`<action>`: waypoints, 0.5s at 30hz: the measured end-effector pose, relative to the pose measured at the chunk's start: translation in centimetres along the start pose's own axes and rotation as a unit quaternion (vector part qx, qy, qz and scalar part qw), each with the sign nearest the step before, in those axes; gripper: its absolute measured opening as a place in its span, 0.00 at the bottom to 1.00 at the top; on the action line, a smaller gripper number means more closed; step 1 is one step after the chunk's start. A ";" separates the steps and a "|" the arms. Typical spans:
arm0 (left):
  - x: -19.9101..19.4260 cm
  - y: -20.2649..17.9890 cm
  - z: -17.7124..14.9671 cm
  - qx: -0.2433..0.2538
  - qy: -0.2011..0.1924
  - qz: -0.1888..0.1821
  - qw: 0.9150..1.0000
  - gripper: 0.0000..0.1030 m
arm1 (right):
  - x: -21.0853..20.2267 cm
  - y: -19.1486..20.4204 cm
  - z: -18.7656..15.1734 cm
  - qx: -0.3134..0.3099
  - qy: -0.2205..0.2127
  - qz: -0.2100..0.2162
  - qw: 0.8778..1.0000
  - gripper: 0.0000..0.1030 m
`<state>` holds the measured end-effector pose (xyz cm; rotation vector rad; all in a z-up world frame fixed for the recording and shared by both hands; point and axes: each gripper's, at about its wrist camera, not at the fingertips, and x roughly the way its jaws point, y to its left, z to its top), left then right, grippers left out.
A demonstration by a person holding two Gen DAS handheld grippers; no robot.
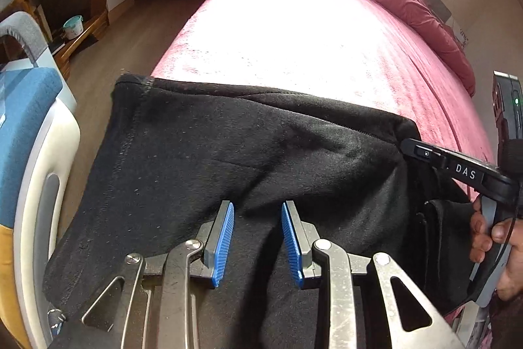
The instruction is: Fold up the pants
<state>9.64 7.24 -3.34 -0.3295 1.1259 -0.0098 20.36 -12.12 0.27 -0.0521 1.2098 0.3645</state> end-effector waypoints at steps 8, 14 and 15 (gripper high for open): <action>-6.7 13.7 -1.7 -0.227 -0.025 -0.029 0.973 0.32 | -6.5 -0.3 -2.7 0.040 -0.060 0.021 0.997 0.51; -7.7 19.9 -6.0 -0.338 -0.008 -0.049 0.940 0.32 | -8.6 1.6 -6.6 0.024 -0.066 0.044 0.997 0.51; -7.7 20.1 -6.5 -0.342 -0.003 -0.060 0.938 0.34 | -8.6 2.0 -7.3 0.020 -0.064 0.043 0.997 0.51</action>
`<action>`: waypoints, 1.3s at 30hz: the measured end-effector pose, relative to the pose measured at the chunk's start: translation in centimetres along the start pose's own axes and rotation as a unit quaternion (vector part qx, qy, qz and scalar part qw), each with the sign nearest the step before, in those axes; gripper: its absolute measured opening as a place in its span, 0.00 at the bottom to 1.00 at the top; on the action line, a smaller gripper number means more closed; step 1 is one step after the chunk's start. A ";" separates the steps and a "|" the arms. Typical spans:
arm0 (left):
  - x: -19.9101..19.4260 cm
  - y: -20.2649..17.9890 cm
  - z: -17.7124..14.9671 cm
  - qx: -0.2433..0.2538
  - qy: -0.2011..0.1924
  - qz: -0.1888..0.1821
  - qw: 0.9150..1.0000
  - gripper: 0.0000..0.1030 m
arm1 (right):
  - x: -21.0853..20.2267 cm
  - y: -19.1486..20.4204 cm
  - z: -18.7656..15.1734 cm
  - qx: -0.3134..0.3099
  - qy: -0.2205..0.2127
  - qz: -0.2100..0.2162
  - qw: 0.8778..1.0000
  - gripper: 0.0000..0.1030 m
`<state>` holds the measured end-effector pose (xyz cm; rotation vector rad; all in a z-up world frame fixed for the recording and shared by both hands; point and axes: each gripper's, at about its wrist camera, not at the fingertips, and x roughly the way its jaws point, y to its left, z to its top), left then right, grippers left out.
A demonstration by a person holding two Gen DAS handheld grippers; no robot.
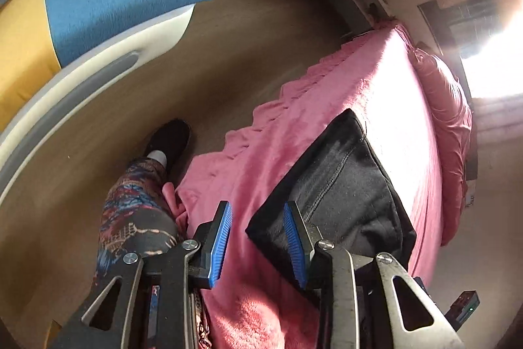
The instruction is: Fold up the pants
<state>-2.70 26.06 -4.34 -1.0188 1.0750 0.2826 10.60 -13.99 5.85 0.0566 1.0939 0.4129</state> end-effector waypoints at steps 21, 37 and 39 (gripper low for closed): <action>4.1 -1.8 -1.9 0.027 0.002 -0.019 0.999 0.15 | -1.1 0.4 -5.9 0.011 0.038 -0.014 0.999 0.54; 0.5 -19.9 -15.7 0.479 -0.034 -0.105 0.871 0.12 | -1.6 -3.1 -4.2 0.147 0.028 0.231 0.961 0.67; 1.2 -20.4 -17.2 0.501 -0.024 -0.100 0.859 0.12 | -1.1 -3.0 -3.2 0.147 0.035 0.255 0.955 0.67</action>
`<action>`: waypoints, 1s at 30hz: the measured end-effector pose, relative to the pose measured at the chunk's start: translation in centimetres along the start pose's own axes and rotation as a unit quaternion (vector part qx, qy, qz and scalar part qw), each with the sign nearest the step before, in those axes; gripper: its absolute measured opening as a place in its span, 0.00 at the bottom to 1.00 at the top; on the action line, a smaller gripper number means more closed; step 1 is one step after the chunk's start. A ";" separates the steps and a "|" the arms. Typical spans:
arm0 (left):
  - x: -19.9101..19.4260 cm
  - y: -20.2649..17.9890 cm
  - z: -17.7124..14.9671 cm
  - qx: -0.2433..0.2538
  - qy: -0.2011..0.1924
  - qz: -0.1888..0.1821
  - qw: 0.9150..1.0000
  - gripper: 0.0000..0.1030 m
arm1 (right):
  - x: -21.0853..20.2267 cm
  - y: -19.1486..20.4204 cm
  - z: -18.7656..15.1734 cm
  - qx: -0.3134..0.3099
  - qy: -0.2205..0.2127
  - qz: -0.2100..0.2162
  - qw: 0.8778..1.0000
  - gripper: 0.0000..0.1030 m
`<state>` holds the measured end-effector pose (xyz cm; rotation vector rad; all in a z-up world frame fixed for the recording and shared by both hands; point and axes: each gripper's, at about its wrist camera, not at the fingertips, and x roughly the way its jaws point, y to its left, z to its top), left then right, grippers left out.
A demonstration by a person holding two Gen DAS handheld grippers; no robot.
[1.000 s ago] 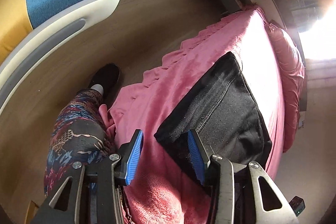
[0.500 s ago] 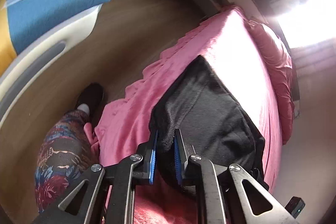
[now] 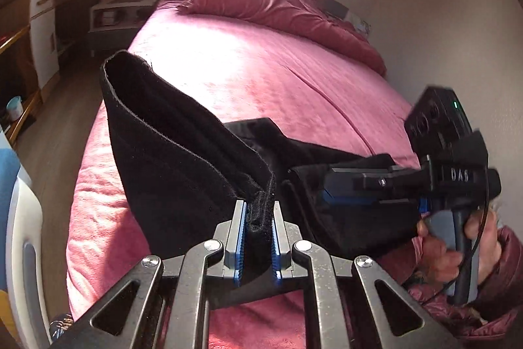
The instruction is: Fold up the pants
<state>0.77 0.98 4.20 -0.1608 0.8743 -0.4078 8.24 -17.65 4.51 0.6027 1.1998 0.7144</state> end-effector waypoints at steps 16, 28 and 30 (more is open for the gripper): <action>1.5 -3.2 -0.6 0.064 0.028 0.018 0.997 0.12 | 9.0 5.6 4.2 -0.111 0.119 -0.003 0.987 0.67; 1.7 -4.8 -1.2 0.082 0.033 0.031 0.996 0.12 | 12.9 6.5 3.9 -0.159 0.149 -0.056 0.974 0.22; 1.6 -4.8 -1.3 0.081 0.033 0.030 0.996 0.12 | 12.9 6.2 3.9 -0.157 0.147 -0.064 0.975 0.19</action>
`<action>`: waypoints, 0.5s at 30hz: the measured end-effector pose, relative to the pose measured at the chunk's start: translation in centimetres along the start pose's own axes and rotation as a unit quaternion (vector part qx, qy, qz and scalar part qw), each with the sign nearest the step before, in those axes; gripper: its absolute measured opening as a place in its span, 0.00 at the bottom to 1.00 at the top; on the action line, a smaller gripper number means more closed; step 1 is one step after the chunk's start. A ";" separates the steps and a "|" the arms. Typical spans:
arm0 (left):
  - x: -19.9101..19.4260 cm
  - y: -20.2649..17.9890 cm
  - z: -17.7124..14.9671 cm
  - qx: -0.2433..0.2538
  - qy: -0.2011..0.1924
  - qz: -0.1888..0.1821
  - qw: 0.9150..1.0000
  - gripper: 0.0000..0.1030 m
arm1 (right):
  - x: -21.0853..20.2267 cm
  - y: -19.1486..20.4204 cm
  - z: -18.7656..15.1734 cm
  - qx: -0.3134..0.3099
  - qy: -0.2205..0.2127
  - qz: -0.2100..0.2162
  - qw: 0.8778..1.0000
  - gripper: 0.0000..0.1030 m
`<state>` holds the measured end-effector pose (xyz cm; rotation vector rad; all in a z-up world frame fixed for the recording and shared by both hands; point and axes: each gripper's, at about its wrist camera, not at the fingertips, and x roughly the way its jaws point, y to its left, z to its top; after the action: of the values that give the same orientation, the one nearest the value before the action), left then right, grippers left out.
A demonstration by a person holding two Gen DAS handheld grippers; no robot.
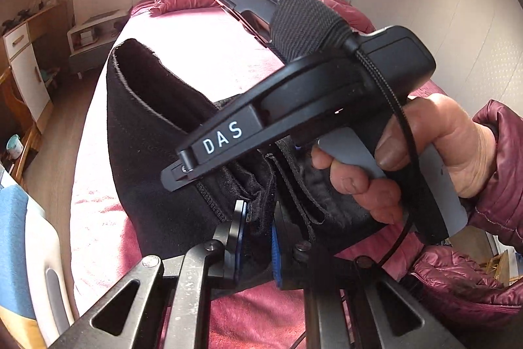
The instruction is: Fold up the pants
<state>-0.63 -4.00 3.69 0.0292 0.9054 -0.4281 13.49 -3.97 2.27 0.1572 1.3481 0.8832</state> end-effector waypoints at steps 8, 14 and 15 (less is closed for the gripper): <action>-0.1 0.7 -0.1 0.002 0.002 0.001 1.000 0.12 | -0.6 -0.7 -0.4 0.010 -0.007 -0.016 1.000 0.15; -0.2 0.8 -0.1 0.003 0.001 0.002 1.000 0.13 | -0.7 -0.7 -0.8 0.022 -0.009 -0.008 1.000 0.15; -0.3 0.7 0.1 0.004 0.001 0.002 1.000 0.13 | -0.9 -0.8 -0.8 0.023 -0.010 -0.009 1.000 0.15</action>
<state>-0.43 -3.28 3.83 0.0386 0.9054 -0.4273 13.16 -5.36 2.32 0.1891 1.3493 0.8338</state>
